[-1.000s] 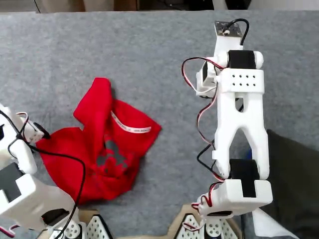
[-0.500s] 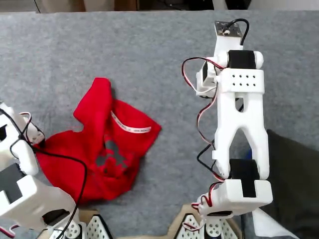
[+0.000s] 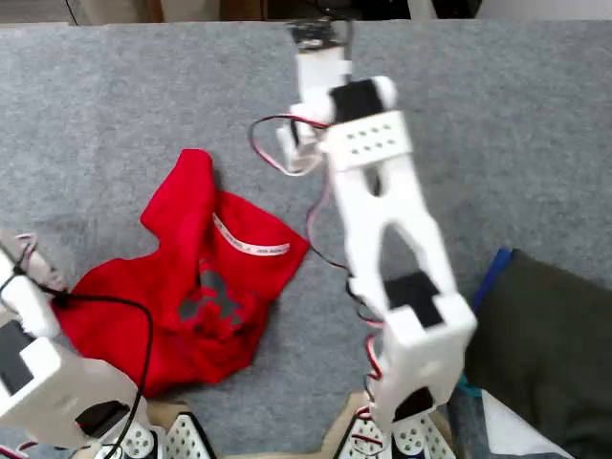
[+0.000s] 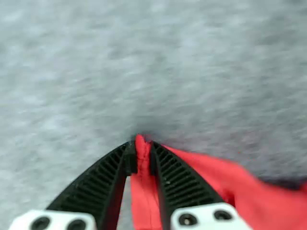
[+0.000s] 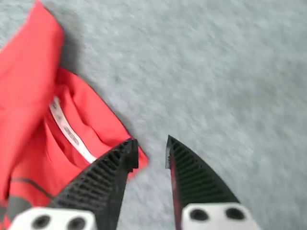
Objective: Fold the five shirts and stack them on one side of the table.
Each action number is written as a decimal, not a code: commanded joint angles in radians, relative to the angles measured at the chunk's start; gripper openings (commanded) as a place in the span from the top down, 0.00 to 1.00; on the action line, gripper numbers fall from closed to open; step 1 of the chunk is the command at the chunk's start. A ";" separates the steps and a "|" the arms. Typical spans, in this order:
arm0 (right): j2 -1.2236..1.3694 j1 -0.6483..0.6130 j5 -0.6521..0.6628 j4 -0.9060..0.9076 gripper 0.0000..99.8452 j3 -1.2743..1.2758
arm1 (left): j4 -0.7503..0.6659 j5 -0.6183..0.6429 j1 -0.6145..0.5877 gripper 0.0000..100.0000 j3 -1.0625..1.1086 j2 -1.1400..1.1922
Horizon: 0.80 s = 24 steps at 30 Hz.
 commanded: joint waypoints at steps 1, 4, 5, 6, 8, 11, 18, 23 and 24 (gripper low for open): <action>0.186 -0.073 -0.020 -0.008 0.88 -0.225 | 0.060 -0.068 -0.083 0.97 -0.089 -0.010; 0.374 -0.131 -0.046 0.021 0.88 -0.361 | 0.114 -0.106 -0.117 0.97 -0.126 -0.010; 0.427 -0.148 -0.057 0.031 0.88 -0.406 | 0.127 -0.115 -0.118 0.97 -0.130 -0.010; 0.483 -0.165 -0.066 0.040 0.88 -0.453 | 0.137 -0.123 -0.118 0.97 -0.130 -0.012; 0.576 -0.194 -0.072 0.061 0.88 -0.555 | 0.150 -0.135 -0.120 0.97 -0.127 -0.013; 0.684 -0.236 -0.072 0.120 0.88 -0.700 | 0.170 -0.133 -0.130 0.97 -0.130 -0.013; 0.760 -0.314 -0.072 0.173 0.88 -0.806 | 0.167 -0.169 -0.163 0.97 -0.132 -0.013; 0.811 -0.283 -0.072 0.175 0.98 -0.765 | 0.166 -0.176 -0.164 0.97 -0.132 -0.013; 0.826 -0.269 -0.072 0.175 1.00 -0.765 | 0.166 -0.176 -0.164 0.97 -0.132 -0.013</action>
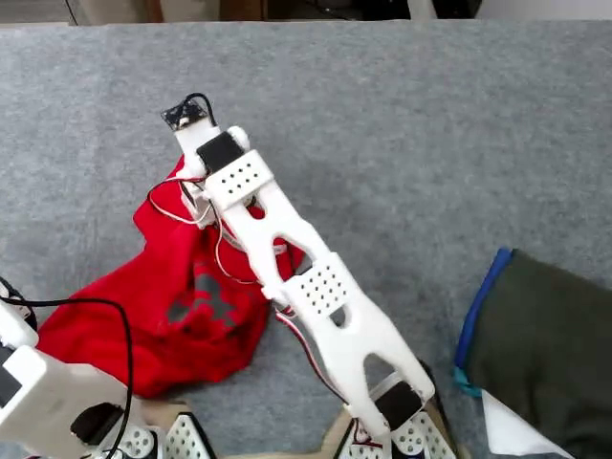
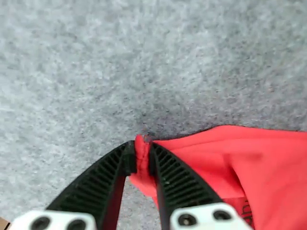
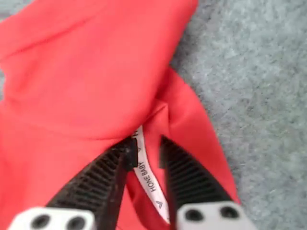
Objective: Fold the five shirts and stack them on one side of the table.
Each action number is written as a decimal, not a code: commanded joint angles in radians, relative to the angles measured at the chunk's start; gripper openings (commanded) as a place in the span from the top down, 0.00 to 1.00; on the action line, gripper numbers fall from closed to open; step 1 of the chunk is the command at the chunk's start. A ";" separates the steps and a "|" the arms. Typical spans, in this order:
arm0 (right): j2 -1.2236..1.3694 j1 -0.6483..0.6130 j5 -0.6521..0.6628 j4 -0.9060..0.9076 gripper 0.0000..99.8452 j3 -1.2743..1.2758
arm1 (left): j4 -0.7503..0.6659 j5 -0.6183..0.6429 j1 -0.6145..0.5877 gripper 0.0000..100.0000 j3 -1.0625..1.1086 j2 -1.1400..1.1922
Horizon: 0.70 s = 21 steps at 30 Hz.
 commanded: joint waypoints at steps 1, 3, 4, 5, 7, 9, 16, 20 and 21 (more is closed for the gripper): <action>0.027 0.045 -0.011 0.015 0.99 -0.008 | 0.008 -0.011 -0.006 0.97 -0.049 -0.013; 0.042 0.071 -0.011 0.015 0.99 -0.010 | 0.008 -0.011 -0.006 0.97 -0.049 -0.013; 0.044 0.082 -0.011 0.015 0.99 -0.010 | 0.008 -0.011 -0.006 0.97 -0.049 -0.013; 0.044 0.094 -0.011 0.015 0.99 -0.010 | 0.008 -0.011 -0.006 0.97 -0.049 -0.013; 0.042 0.117 -0.011 0.015 0.99 -0.012 | 0.006 -0.011 -0.006 0.97 -0.048 -0.013; 0.036 0.143 -0.011 0.018 1.00 -0.010 | 0.006 -0.011 -0.006 0.97 -0.046 -0.008; -0.047 0.305 -0.003 0.021 1.00 0.018 | 0.006 -0.012 -0.005 0.97 -0.044 -0.007; -0.137 0.387 0.025 0.021 1.00 0.160 | 0.005 -0.060 0.002 0.97 -0.048 -0.007; -0.168 0.403 0.026 0.021 1.00 0.214 | 0.005 -0.071 0.003 0.97 -0.048 -0.007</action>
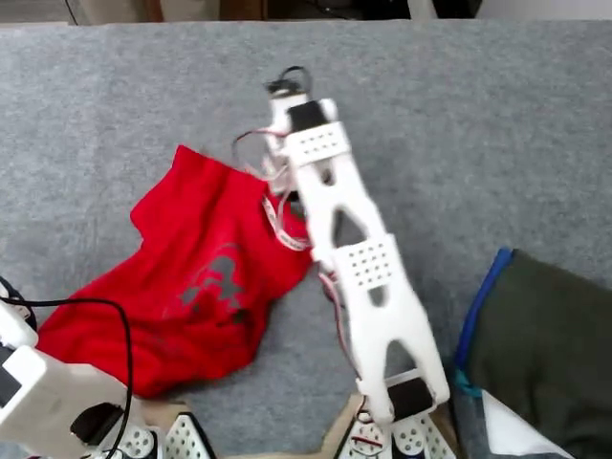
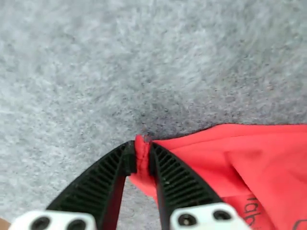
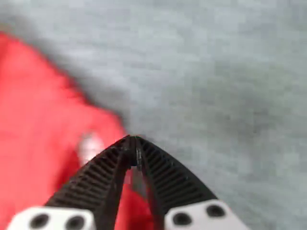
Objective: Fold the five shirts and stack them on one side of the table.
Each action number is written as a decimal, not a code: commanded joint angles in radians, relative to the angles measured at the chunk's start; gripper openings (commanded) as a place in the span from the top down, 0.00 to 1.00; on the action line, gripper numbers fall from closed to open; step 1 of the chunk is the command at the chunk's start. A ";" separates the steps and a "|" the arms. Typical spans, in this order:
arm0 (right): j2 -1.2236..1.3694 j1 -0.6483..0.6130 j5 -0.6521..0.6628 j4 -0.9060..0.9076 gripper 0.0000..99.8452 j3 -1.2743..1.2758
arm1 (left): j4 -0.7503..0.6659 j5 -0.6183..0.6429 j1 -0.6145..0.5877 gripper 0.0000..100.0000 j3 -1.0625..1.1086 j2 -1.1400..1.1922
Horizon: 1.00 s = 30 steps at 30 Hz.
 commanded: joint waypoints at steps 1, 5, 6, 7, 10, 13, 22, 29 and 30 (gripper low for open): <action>-0.170 0.073 0.020 0.018 1.00 0.156 | 0.005 -0.041 0.005 0.97 -0.048 -0.007; -0.308 0.111 0.068 0.018 1.00 0.403 | 0.005 -0.078 0.014 0.97 -0.048 -0.005; -0.343 0.116 0.083 0.017 1.00 0.455 | 0.005 -0.086 0.020 0.97 -0.048 -0.005; -0.378 0.113 0.095 0.014 1.00 0.493 | 0.005 -0.092 0.026 0.97 -0.046 -0.005; -0.463 0.071 0.106 0.012 0.99 0.516 | 0.005 -0.091 0.049 0.97 -0.046 -0.005; -0.487 -0.016 0.100 0.012 0.96 0.479 | 0.005 -0.089 0.069 0.97 -0.046 -0.005; -0.302 -0.208 0.020 -0.074 0.77 0.216 | 0.005 -0.089 0.077 0.97 -0.040 -0.005; -0.039 -0.251 -0.025 -0.115 0.78 -0.065 | 0.005 -0.089 0.080 0.97 -0.009 -0.005; -0.002 -0.251 -0.029 -0.115 0.78 -0.093 | 0.005 -0.089 0.080 0.97 -0.003 -0.005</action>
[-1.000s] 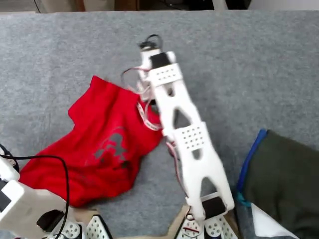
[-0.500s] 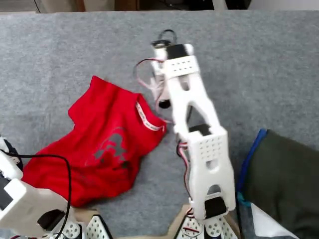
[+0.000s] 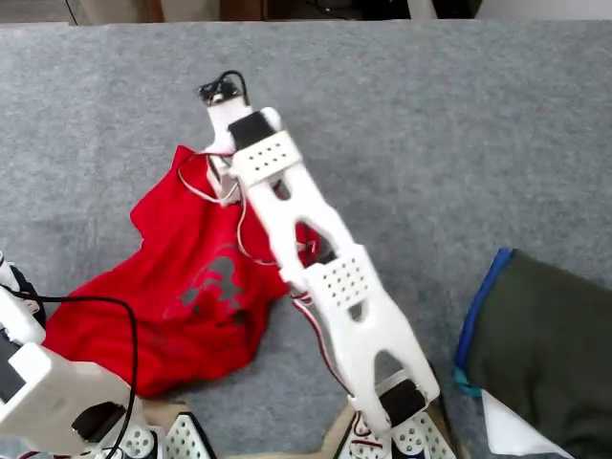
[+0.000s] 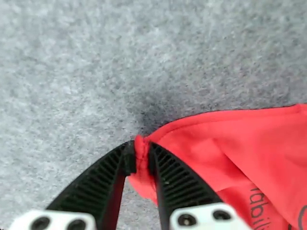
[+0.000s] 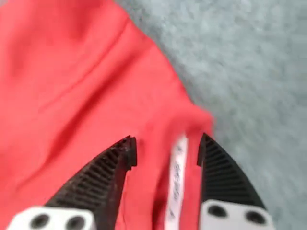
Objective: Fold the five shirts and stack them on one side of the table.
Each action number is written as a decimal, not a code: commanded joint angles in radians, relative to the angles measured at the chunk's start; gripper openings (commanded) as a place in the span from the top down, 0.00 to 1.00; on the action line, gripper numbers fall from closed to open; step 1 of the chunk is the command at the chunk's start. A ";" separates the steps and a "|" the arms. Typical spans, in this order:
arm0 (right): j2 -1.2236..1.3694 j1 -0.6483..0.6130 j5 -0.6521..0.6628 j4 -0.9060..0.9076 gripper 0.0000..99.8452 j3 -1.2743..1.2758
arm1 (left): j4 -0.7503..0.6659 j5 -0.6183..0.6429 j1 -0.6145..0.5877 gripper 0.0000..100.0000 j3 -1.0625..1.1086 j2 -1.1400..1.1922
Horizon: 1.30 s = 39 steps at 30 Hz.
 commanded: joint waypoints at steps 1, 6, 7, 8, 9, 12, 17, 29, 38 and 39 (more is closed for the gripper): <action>0.096 -0.012 -0.017 -0.012 0.78 -0.142 | 0.005 -0.009 0.011 0.97 0.003 -0.005; 0.189 0.028 -0.017 0.031 0.94 -0.228 | 0.008 -0.011 0.005 0.97 0.015 -0.005; 0.193 0.038 -0.015 0.051 0.99 -0.242 | 0.008 -0.011 0.003 0.97 0.015 -0.007; 0.193 0.045 -0.015 0.077 0.99 -0.249 | 0.008 -0.011 0.003 0.97 0.015 -0.007; 0.193 0.050 -0.020 0.109 0.98 -0.257 | 0.009 -0.011 0.003 0.97 0.017 -0.005; 0.179 0.071 -0.021 0.120 1.00 -0.248 | -0.017 -0.011 0.011 0.97 0.080 -0.005; 0.071 0.104 -0.020 0.120 0.99 -0.182 | -0.057 -0.012 0.011 0.98 0.103 -0.007; -0.435 0.219 0.080 0.098 0.99 0.722 | -0.058 -0.048 0.012 0.98 0.103 -0.007; -0.604 0.263 0.124 0.104 0.89 0.906 | -0.052 -0.164 0.012 0.98 0.104 -0.012; -0.618 0.262 0.126 0.101 0.85 0.906 | -0.052 -0.183 0.012 0.98 0.107 -0.012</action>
